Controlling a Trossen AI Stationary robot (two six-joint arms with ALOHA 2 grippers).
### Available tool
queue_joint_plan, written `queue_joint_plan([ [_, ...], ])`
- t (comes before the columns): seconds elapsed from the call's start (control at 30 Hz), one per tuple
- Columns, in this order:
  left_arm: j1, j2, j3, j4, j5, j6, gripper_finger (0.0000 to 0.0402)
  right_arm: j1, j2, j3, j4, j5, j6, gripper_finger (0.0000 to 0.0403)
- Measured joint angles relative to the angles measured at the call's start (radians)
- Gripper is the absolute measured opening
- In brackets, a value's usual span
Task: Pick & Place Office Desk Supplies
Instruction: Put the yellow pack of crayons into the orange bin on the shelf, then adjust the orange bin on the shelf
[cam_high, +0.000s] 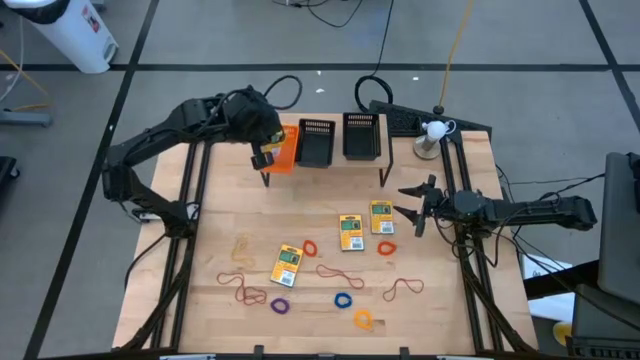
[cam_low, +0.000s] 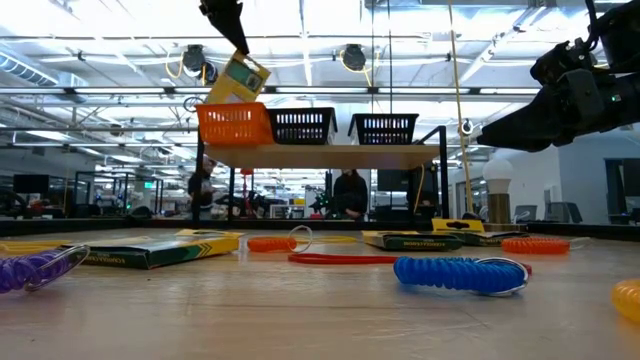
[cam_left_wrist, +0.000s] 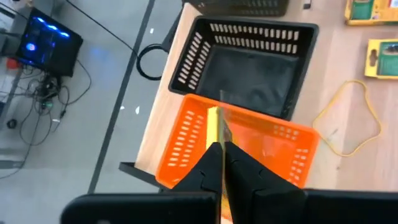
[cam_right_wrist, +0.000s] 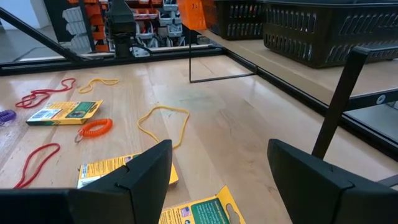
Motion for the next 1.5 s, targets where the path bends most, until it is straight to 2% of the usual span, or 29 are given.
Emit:
queue_joint_plan([
  [0.27, 0.024, -0.001, 0.000, 0.000, 0.000, -0.028, 0.0090, 0.000, 0.001, 0.000, 0.000, 0.000, 0.000, 0.0254],
  [0.47, 0.041, -0.001, 0.000, 0.014, -0.123, -0.014, 0.0146, 0.000, 0.001, 0.000, 0.000, 0.002, 0.000, 0.0254],
  [0.57, 0.039, -0.005, 0.000, 0.026, -0.147, 0.008, 0.0164, 0.000, 0.001, 0.000, 0.001, 0.003, 0.000, 0.0254],
  [0.7, -0.003, -0.034, 0.000, 0.014, -0.111, -0.009, 0.0174, 0.000, 0.001, 0.000, 0.001, 0.004, 0.000, 0.0254],
  [0.83, -0.103, -0.061, 0.000, -0.050, -0.087, -0.080, 0.0163, 0.000, 0.001, 0.000, 0.001, 0.004, 0.000, 0.0254],
  [0.93, -0.204, -0.063, 0.000, -0.107, -0.086, -0.168, 0.0140, 0.000, 0.002, 0.000, 0.001, 0.004, 0.000, 0.0254],
  [1.1, -0.379, -0.011, -0.025, -0.130, -0.092, -0.271, 0.0071, 0.000, 0.002, 0.000, 0.002, 0.004, 0.004, 0.0254],
  [1.2, -0.454, 0.034, -0.060, -0.136, -0.137, -0.279, 0.0018, 0.000, 0.004, 0.000, 0.004, 0.004, 0.022, 0.0254],
  [1.3, -0.491, 0.068, -0.097, -0.173, -0.192, -0.301, 0.0008, 0.000, 0.007, 0.000, 0.005, 0.004, 0.026, 0.0254],
  [1.5, -0.492, 0.108, -0.196, -0.141, -0.170, -0.369, 0.0004, 0.000, 0.006, 0.000, 0.004, 0.004, 0.026, 0.0254],
])
